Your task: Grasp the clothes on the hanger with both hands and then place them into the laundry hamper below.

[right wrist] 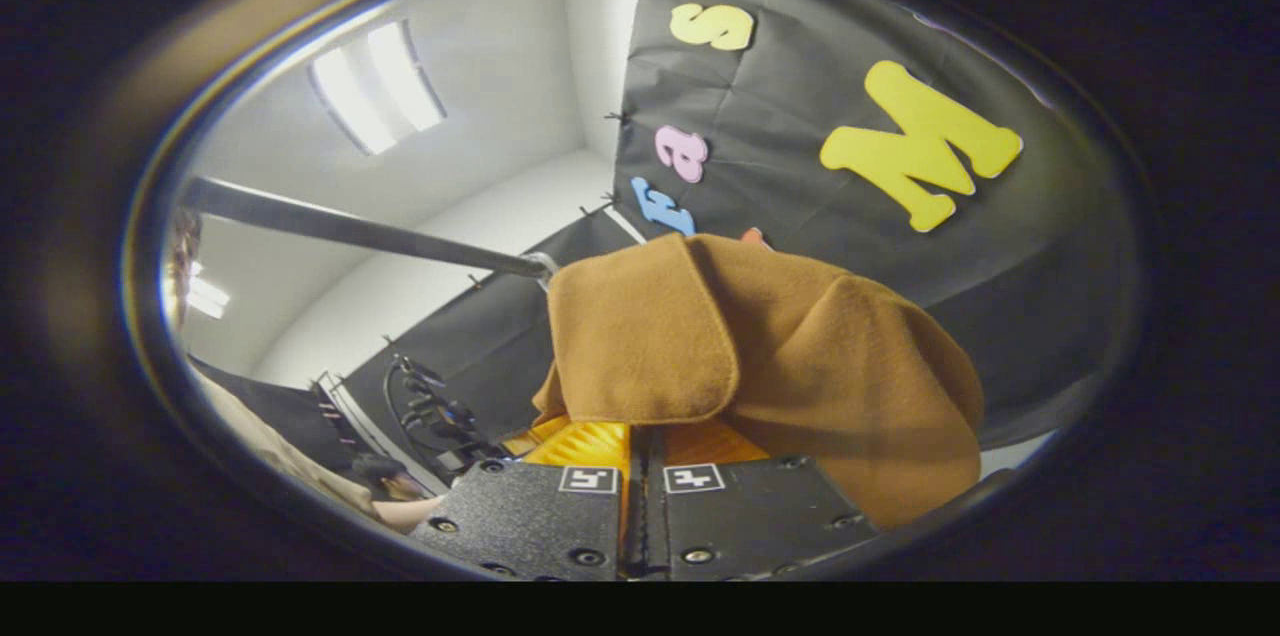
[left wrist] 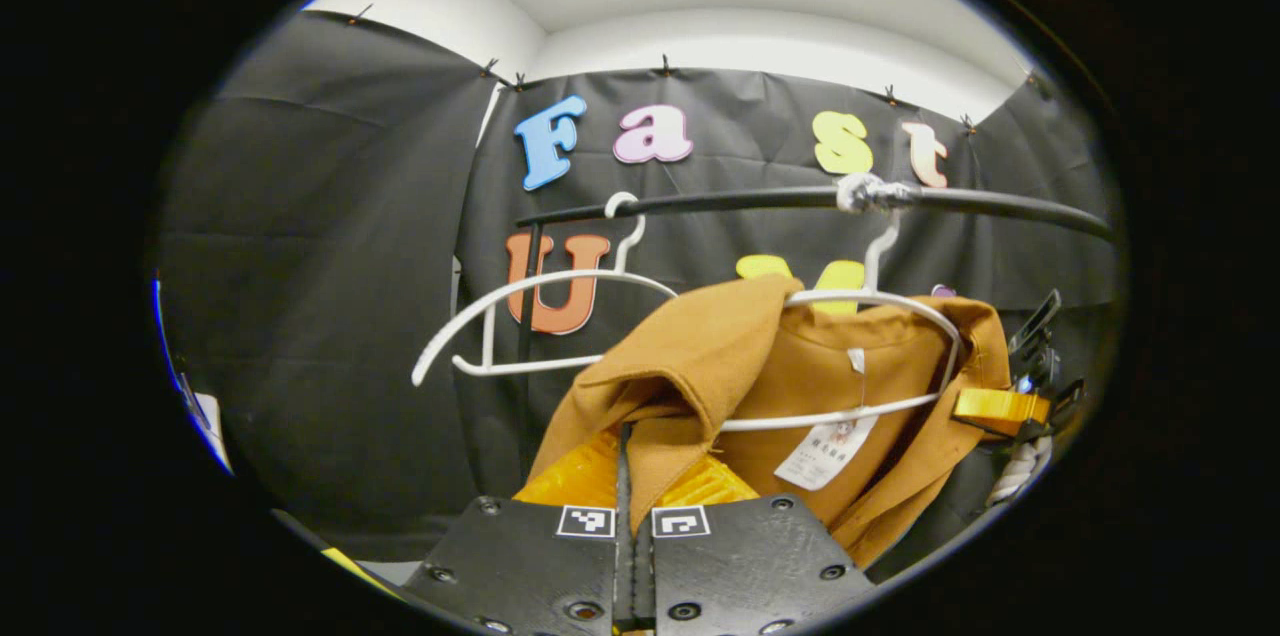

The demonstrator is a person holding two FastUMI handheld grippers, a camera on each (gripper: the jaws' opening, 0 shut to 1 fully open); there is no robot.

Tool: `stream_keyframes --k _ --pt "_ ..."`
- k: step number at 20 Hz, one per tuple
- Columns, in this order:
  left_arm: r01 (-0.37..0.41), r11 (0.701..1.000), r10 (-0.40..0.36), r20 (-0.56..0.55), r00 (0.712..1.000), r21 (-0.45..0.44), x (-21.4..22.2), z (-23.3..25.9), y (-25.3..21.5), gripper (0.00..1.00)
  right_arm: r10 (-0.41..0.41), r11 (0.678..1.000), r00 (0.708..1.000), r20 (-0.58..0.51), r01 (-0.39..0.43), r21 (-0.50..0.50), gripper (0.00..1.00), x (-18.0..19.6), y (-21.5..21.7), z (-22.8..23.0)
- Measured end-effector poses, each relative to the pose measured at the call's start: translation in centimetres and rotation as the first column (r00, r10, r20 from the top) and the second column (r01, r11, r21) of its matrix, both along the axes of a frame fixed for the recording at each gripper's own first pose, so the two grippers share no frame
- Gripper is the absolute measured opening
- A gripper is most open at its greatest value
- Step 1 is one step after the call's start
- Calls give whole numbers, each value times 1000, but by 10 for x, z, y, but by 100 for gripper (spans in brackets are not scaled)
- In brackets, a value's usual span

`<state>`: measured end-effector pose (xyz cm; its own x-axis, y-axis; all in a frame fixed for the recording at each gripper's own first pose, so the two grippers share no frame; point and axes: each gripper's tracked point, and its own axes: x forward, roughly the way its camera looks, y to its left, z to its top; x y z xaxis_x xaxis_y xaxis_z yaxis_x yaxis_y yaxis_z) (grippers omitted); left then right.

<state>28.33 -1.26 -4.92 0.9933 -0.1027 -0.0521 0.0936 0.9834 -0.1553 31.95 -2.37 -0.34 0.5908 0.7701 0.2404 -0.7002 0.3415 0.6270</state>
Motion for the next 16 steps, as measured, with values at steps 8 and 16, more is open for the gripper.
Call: stream_keyframes --k 8,16 --pt "-33 999 35 69 997 -18 25 41 50 5 -2 980 998 62 -11 200 4 2 -34 51" --pt "10 999 -9 21 1000 -39 33 22 51 0 -190 945 982 2 183 271 3 7 -94 47"
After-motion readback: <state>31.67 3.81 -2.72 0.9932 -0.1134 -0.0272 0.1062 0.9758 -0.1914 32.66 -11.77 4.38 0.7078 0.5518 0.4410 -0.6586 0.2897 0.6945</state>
